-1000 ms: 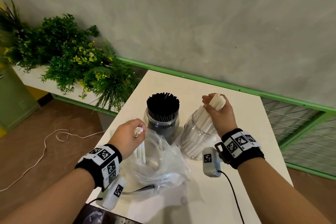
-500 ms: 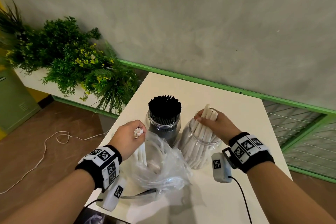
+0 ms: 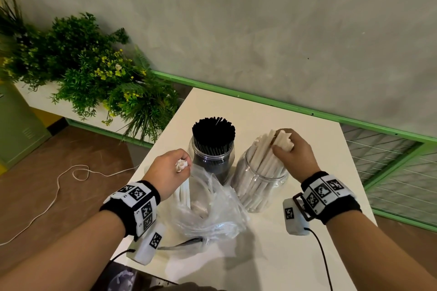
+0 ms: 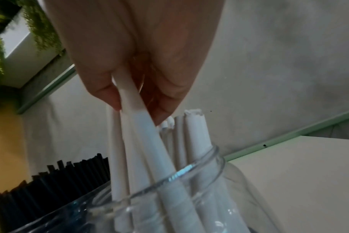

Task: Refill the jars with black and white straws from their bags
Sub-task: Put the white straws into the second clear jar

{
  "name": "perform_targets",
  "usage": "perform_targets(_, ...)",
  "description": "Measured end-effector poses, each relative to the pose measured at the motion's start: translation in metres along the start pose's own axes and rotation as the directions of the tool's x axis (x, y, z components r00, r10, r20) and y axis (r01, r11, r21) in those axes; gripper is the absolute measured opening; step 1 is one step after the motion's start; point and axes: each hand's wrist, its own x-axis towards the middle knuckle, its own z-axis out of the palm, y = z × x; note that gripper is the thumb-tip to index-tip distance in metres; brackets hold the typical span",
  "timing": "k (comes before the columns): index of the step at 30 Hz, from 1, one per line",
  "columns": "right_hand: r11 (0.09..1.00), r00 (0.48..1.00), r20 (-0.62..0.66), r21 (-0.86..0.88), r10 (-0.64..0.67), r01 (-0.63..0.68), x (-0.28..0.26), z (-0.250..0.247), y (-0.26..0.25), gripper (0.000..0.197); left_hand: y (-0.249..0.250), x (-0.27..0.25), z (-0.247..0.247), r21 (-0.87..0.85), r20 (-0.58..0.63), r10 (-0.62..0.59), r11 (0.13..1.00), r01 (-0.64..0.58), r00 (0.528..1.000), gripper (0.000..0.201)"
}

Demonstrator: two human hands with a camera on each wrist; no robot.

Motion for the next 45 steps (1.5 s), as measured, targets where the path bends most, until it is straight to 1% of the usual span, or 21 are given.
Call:
perform_targets(2, 1.0, 0.998, -0.065, 0.004, -0.023, 0.023, 0.0, 0.004, 0.006, 0.036, -0.001, -0.001, 0.0, 0.006, -0.004, 0.004, 1.0, -0.004, 1.0, 0.02)
perform_targets(5, 0.989, 0.986, -0.082, -0.045, -0.146, 0.143, -0.006, 0.01, 0.015, 0.055, -0.002, -0.001, 0.0, 0.016, -0.007, 0.011, 1.0, -0.011, 1.0, 0.021)
perform_targets(7, 0.958, 0.974, -0.061, -0.207, -0.217, 0.201, -0.011, 0.011, 0.02, 0.051, -0.001, -0.001, 0.0, 0.02, -0.007, 0.009, 1.0, -0.009, 1.0, 0.02)
perform_targets(9, 0.879, 0.939, -0.043, -0.367, -0.342, 0.304, -0.015, 0.011, 0.026, 0.039, 0.0, -0.001, 0.0, 0.027, -0.009, 0.008, 1.0, -0.008, 1.0, 0.018)
perform_targets(11, 0.856, 0.911, -0.08, -0.383, -0.405, 0.347, -0.022, 0.01, 0.028, 0.035, 0.0, -0.001, 0.0, 0.026, -0.009, 0.007, 1.0, -0.007, 1.0, 0.018)
perform_targets(14, 0.901, 0.904, -0.239, -0.347, -0.354, 0.261, -0.031, 0.006, 0.032, 0.04, -0.001, -0.001, -0.001, 0.023, -0.008, 0.007, 1.0, -0.007, 1.0, 0.019)
perform_targets(15, 0.904, 0.9, -0.264, -0.348, -0.348, 0.247, -0.033, 0.005, 0.033, 0.039, -0.001, -0.002, -0.001, 0.027, -0.008, 0.009, 1.0, -0.009, 1.0, 0.019)
perform_targets(18, 0.917, 0.901, -0.261, -0.298, -0.347, 0.266, -0.037, 0.004, 0.042, 0.039, 0.0, -0.002, -0.001, 0.033, -0.011, 0.01, 0.999, -0.01, 1.0, 0.017)
perform_targets(20, 0.913, 0.876, -0.326, -0.319, -0.356, 0.252, -0.038, 0.004, 0.044, 0.04, 0.001, -0.002, -0.001, 0.037, -0.013, 0.007, 0.999, -0.007, 1.0, 0.016)
perform_targets(21, 0.92, 0.878, -0.344, -0.322, -0.333, 0.223, -0.038, 0.005, 0.043, 0.037, 0.001, -0.002, -0.001, 0.042, -0.014, 0.007, 0.999, -0.007, 1.0, 0.016)
perform_targets(22, 0.935, 0.898, -0.331, -0.3, -0.29, 0.191, -0.037, 0.005, 0.043, 0.034, 0.001, -0.002, -0.001, 0.047, -0.015, 0.009, 0.999, -0.008, 1.0, 0.016)
perform_targets(24, 0.967, 0.959, -0.21, -0.211, -0.19, 0.145, -0.038, 0.01, 0.043, 0.032, 0.001, -0.002, 0.0, 0.044, -0.016, 0.008, 0.999, -0.007, 1.0, 0.017)
perform_targets(25, 0.971, 0.973, -0.156, -0.193, -0.17, 0.139, -0.039, 0.013, 0.044, 0.033, 0.001, -0.002, 0.0, 0.04, -0.016, 0.005, 0.999, -0.004, 1.0, 0.018)
perform_targets(26, 0.97, 0.976, -0.135, -0.198, -0.172, 0.144, -0.04, 0.015, 0.044, 0.036, 0.001, -0.003, 0.0, 0.037, -0.018, -0.001, 0.999, 0.001, 1.0, 0.018)
perform_targets(28, 0.97, 0.973, -0.161, -0.203, -0.167, 0.133, -0.041, 0.018, 0.044, 0.041, 0.001, -0.003, 0.0, 0.035, -0.023, -0.009, 0.999, 0.01, 1.0, 0.018)
perform_targets(30, 0.99, 0.984, -0.159, -0.127, -0.078, 0.058, -0.039, 0.021, 0.045, 0.056, 0.001, -0.004, 0.0, 0.032, -0.026, -0.013, 0.999, 0.014, 1.0, 0.017)
perform_targets(33, 0.996, 0.994, -0.064, -0.002, 0.09, -0.09, -0.033, 0.023, 0.041, 0.093, 0.001, -0.004, -0.001, 0.034, -0.026, -0.012, 0.999, 0.013, 1.0, 0.016)
perform_targets(36, 0.994, 0.991, -0.086, -0.025, 0.105, -0.107, -0.022, 0.029, 0.035, 0.113, 0.002, -0.005, -0.001, 0.035, -0.019, -0.01, 0.999, 0.011, 1.0, 0.016)
perform_targets(39, 0.996, 0.978, -0.189, -0.007, 0.088, -0.091, -0.017, 0.041, 0.03, 0.114, 0.002, -0.006, -0.001, 0.025, -0.025, -0.013, 1.0, 0.014, 1.0, 0.018)
perform_targets(42, 0.994, 0.959, -0.276, -0.063, 0.071, -0.092, -0.015, 0.049, 0.031, 0.11, 0.001, -0.007, -0.002, 0.019, -0.022, -0.021, 1.0, 0.021, 1.0, 0.018)
perform_targets(45, 0.99, 0.952, -0.305, -0.118, 0.036, -0.075, -0.008, 0.049, 0.032, 0.095, 0.002, -0.005, -0.001, 0.015, -0.021, -0.022, 1.0, 0.022, 1.0, 0.016)
